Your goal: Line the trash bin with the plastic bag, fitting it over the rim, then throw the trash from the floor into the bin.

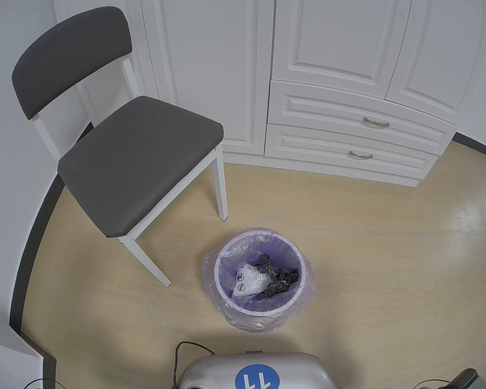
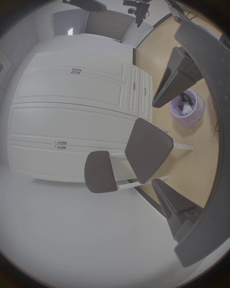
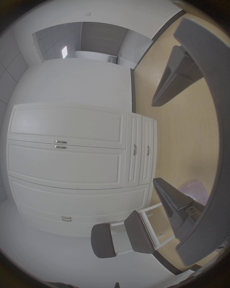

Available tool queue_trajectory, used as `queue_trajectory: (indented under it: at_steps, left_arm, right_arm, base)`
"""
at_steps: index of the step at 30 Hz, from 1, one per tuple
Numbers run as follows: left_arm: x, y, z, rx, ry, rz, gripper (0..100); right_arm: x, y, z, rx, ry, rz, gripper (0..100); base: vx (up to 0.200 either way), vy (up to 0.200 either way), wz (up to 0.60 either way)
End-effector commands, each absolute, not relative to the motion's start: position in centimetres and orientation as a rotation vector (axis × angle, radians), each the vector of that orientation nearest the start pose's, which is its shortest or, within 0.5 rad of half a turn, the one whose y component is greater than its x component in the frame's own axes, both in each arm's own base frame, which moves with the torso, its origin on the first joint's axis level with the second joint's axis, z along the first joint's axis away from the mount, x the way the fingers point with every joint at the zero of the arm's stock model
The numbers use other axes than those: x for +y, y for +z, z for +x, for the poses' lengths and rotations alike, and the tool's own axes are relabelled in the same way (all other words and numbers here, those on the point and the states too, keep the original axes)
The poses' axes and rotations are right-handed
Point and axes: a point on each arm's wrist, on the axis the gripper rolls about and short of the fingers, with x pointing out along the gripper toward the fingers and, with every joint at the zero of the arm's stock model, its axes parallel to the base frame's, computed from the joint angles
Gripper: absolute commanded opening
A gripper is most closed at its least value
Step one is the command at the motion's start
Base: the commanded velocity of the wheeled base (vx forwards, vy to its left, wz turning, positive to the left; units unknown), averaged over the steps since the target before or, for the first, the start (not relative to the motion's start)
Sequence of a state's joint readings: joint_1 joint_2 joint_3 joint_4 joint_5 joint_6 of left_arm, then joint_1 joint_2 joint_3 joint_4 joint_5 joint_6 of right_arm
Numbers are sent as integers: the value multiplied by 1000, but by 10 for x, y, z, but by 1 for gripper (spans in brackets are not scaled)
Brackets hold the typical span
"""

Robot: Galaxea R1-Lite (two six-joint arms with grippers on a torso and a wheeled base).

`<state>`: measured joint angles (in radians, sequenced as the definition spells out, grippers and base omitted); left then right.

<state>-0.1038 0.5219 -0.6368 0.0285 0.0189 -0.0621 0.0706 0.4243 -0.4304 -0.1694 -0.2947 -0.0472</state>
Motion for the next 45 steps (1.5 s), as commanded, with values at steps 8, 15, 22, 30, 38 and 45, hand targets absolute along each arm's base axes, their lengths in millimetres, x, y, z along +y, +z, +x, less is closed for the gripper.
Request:
queue_trajectory:
  at_steps: [8,15,22,30,38,45]
  left_arm:
    - [5,236,-44,-159,-68,-74,100]
    - [5,231,-52,-162,-54,-73,100]
    - [4,214,-64,-174,-25,-70,100]
    - [1,197,-81,-203,15,-62,100]
    - [1,168,-83,-165,23,-64,100]
    - [1,162,-75,-177,18,-53,100]
  right_arm:
    - [-9,186,-56,-253,-217,-6,100]
    - [-4,169,-67,-277,-182,-20,100]
    - [-3,167,-67,-335,-150,-62,100]
    - [-3,169,-65,-403,-154,-72,100]
    - [-2,169,-64,-450,-102,-110,100]
    - [-1,165,-59,-517,-97,-183,100]
  base:
    - [0,0,0]
    - [0,0,0]
    - [0,0,0]
    - [0,0,0]
    - [0,0,0]
    - [0,0,0]
